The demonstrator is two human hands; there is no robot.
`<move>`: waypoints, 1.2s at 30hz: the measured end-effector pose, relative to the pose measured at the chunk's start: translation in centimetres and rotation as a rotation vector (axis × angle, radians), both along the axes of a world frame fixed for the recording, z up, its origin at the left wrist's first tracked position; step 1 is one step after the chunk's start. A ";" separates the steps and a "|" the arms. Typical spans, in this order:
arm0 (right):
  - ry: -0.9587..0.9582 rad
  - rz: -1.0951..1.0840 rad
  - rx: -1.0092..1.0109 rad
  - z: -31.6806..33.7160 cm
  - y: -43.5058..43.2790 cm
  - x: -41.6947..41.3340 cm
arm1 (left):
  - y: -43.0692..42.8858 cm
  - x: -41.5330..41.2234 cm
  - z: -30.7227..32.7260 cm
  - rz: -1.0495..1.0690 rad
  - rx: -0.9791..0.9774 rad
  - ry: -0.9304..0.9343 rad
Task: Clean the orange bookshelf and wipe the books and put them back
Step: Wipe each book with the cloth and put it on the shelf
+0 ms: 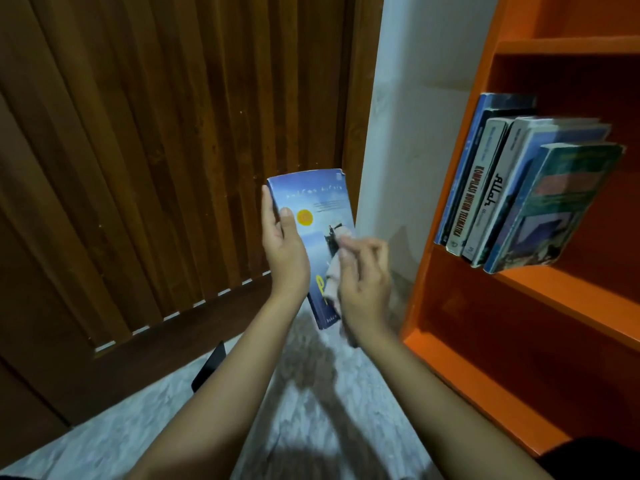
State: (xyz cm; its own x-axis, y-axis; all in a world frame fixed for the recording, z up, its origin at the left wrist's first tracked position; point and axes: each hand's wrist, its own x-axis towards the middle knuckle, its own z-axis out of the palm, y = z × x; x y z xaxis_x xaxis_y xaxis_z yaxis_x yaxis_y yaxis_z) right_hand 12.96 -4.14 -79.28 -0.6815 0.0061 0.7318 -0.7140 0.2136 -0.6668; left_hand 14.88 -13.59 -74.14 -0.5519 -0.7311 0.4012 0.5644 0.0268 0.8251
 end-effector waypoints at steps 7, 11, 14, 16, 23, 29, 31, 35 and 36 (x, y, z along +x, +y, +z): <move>0.252 0.119 0.263 -4.5 1.7 0.7 | -3.9 -0.4 -0.9 0.075 0.244 0.050; -0.061 0.068 0.122 -2.6 1.9 -0.2 | -4.1 0.3 -0.5 -0.027 0.220 0.018; -0.202 0.107 0.020 0.0 2.0 -1.4 | -3.8 0.6 0.1 -0.120 0.165 -0.002; -0.346 0.272 -0.056 2.0 2.5 -1.9 | -3.1 0.9 0.8 -0.186 0.127 -0.003; -0.523 0.416 -0.052 8.3 9.4 -2.7 | 1.8 1.7 4.0 -0.380 0.027 0.064; -0.384 0.171 -0.172 10.9 16.8 -1.5 | 10.5 0.2 5.8 -0.507 -0.221 0.112; -0.344 0.076 -0.220 10.9 19.3 -1.7 | 13.5 -0.7 6.2 -0.525 -0.342 0.100; -0.250 -0.047 -0.275 11.1 23.6 -2.9 | 18.9 -3.0 6.9 -0.500 -0.538 0.097; -0.221 -0.064 -0.290 11.1 24.6 -3.5 | 20.1 -3.7 7.1 -0.505 -0.572 0.101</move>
